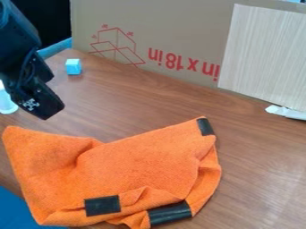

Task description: Folding cloth from bottom to top left.

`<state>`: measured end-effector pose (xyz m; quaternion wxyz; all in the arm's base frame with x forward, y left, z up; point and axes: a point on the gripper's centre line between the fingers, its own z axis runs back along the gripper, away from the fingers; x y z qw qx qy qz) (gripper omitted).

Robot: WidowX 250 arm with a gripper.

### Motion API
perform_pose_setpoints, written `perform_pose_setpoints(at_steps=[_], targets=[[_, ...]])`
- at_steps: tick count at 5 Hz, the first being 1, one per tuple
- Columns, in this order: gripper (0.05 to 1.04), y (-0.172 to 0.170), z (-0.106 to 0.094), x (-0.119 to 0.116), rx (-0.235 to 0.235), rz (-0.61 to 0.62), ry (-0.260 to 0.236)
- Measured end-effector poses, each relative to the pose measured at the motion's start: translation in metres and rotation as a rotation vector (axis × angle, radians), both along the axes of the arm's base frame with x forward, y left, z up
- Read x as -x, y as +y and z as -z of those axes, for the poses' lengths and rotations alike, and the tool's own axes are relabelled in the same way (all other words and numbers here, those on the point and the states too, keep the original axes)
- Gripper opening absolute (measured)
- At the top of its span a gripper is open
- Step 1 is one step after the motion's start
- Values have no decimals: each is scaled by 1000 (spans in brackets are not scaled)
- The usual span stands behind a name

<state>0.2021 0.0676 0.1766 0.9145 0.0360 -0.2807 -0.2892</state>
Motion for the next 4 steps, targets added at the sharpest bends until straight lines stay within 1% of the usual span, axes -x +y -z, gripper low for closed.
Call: perform_pose_setpoints(at_steps=[2, 3, 4], targets=[[1000, -1, 4, 1, 12, 4, 11], [1000, 22, 15, 5, 85, -3, 42], [1000, 43, 22, 17, 102, 26, 28]])
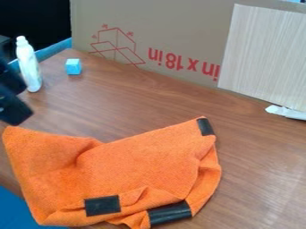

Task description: Folding cloth from bottom to top left.

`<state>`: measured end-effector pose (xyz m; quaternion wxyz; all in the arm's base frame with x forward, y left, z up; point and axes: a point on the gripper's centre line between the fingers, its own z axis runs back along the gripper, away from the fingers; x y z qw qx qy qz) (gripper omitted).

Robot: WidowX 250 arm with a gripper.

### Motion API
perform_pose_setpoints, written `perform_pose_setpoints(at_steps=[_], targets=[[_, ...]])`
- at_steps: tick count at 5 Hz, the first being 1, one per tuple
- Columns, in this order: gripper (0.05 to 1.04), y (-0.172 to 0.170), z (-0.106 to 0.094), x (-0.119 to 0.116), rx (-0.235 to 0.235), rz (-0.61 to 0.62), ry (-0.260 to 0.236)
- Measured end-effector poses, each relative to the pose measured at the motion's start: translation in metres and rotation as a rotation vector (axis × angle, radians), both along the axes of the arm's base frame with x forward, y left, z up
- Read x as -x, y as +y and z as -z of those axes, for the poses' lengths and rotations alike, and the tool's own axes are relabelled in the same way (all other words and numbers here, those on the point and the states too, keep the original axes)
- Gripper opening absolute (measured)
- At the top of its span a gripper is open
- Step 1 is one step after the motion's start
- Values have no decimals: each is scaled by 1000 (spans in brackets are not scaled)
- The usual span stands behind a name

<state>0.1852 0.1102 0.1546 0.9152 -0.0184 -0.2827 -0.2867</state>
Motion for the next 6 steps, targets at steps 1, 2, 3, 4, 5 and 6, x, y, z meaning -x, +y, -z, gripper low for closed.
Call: perform_pose_setpoints(at_steps=[1, 2, 3, 4, 5, 6], targets=[[1000, 13, 10, 9, 19, 28, -2], [1000, 21, 11, 21, 39, 56, -32], [1000, 27, 14, 29, 47, 84, -49], [1000, 34, 14, 36, 15, 89, -62], [1000, 46, 10, 37, -37, 68, -61], [1000, 55, 19, 37, -158, 33, -21]])
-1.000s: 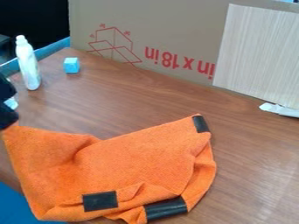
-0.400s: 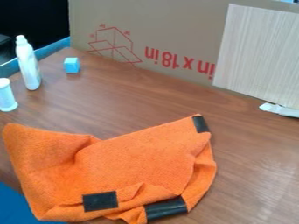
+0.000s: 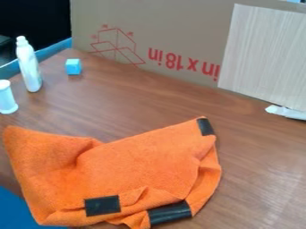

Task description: Folding cloth from bottom to top left.

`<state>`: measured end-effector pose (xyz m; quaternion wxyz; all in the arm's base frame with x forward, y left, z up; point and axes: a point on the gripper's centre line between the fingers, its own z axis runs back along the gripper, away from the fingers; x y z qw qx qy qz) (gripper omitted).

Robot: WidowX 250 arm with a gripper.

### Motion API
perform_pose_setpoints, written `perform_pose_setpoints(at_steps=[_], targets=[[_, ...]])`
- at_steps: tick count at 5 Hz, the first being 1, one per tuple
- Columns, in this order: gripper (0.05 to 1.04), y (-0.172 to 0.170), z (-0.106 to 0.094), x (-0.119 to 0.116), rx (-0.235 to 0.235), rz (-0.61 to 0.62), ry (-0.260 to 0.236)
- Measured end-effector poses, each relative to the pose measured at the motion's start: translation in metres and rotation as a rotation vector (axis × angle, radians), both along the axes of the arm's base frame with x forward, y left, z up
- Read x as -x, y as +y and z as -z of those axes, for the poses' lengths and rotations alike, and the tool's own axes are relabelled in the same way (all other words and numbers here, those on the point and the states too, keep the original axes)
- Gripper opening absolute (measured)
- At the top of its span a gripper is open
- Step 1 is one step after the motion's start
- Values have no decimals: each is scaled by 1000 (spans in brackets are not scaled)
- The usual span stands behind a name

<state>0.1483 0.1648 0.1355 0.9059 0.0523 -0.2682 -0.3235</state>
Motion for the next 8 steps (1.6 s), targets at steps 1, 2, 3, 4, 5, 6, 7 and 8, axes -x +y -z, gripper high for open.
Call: perform_pose_setpoints(at_steps=[1, 2, 3, 4, 5, 6, 7, 8], targets=[[1000, 3, 15, -4, -156, -27, 75], [1000, 5, 23, -5, -176, -24, 124], [1000, -1, 33, -4, -151, -8, 148], [1000, -9, 43, -5, -124, 16, 168], [1000, -14, 49, -5, -96, 26, 182], [1000, -28, 53, -8, -32, 47, 188], [1000, -38, 51, -18, -4, 45, 158], [957, -50, 51, -28, 26, 35, 157]])
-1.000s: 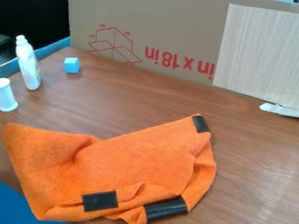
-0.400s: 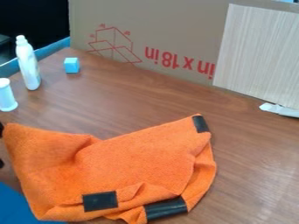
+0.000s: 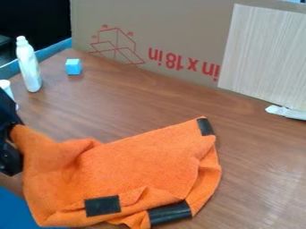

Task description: Folding cloth from bottom to top left.

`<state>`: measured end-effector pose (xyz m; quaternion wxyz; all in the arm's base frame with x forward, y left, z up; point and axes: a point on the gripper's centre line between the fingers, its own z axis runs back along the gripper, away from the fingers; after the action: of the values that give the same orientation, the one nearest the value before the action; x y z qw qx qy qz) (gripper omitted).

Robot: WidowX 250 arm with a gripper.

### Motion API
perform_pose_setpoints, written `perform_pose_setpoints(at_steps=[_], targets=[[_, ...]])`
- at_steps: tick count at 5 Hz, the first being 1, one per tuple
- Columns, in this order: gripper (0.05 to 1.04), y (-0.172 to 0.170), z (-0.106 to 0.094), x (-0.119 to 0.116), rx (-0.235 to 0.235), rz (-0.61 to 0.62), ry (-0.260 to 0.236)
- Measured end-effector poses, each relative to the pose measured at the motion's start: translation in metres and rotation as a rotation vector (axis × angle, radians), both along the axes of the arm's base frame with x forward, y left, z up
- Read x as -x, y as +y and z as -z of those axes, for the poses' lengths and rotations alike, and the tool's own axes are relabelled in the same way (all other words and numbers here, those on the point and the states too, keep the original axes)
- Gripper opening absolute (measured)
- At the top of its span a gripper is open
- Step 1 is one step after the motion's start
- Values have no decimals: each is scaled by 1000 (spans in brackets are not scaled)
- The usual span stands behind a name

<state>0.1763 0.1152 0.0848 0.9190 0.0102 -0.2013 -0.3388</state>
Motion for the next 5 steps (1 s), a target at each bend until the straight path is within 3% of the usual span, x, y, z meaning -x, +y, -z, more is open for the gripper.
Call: perform_pose_setpoints(at_steps=[1, 3, 4, 5], targets=[[773, -6, 1, -11, -14, -42, 1], [219, -4, 6, -20, -34, -85, 5], [98, -5, 8, -18, -20, -85, 23], [81, 2, -13, -14, 24, -109, 26]])
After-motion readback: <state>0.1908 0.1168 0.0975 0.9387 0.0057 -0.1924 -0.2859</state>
